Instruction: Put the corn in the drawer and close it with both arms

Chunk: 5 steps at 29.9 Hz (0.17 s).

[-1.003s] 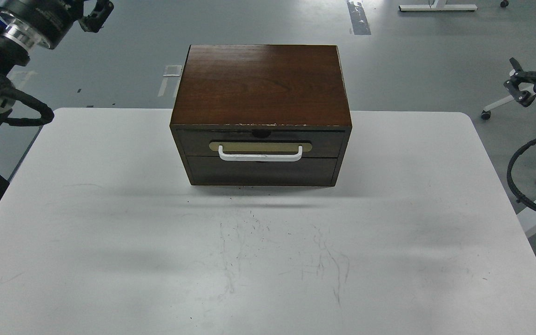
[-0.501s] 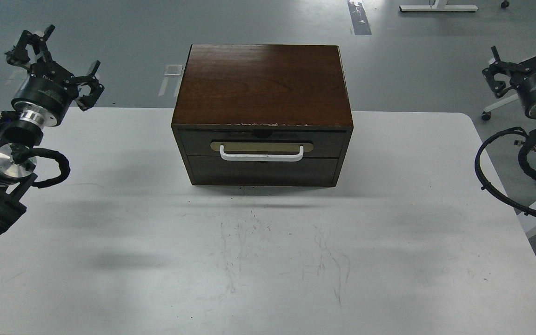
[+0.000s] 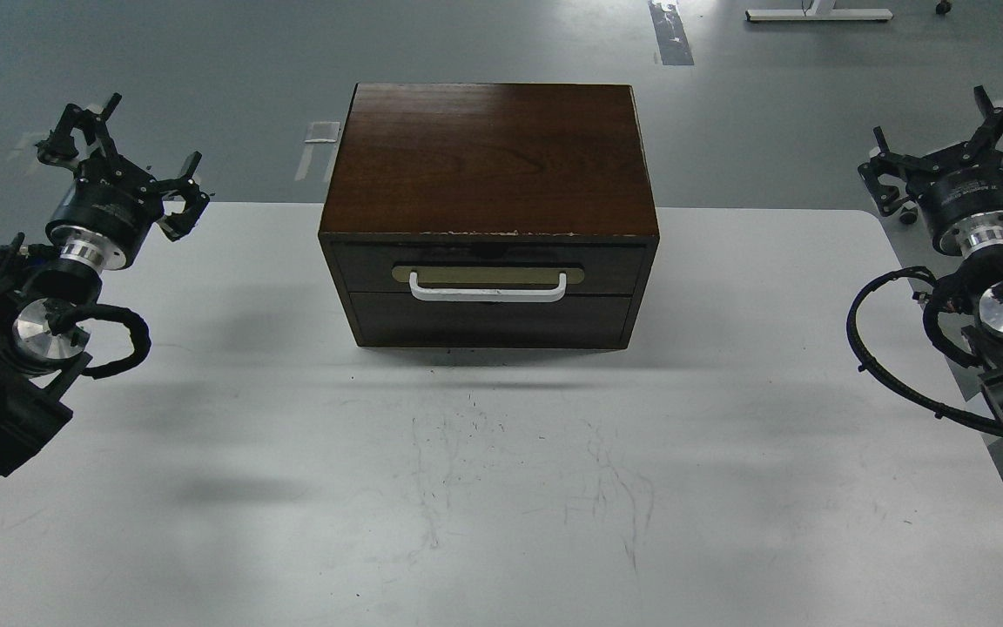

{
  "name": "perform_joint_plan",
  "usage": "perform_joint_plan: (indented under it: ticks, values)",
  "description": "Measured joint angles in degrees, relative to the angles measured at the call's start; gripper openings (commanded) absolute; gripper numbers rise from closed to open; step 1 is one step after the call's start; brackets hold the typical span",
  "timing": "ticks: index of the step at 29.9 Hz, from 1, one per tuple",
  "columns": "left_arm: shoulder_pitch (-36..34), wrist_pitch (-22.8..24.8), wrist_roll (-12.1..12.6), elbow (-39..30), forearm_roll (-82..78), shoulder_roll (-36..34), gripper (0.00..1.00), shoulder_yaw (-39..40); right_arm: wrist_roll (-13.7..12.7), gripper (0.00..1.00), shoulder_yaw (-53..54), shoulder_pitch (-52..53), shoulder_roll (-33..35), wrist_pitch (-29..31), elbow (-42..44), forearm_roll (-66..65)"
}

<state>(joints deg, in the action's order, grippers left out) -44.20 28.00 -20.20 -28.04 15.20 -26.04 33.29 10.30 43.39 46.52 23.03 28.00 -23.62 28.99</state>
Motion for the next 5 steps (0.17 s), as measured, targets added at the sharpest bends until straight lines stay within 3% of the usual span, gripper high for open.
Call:
perform_joint_plan:
  ticks: [5]
  values:
    - [1.4, 0.0, 0.0, -0.2, 0.0, 0.2, 0.98, 1.9, 0.2, 1.00, -0.8, 0.0, 0.0, 0.0, -0.3, -0.2]
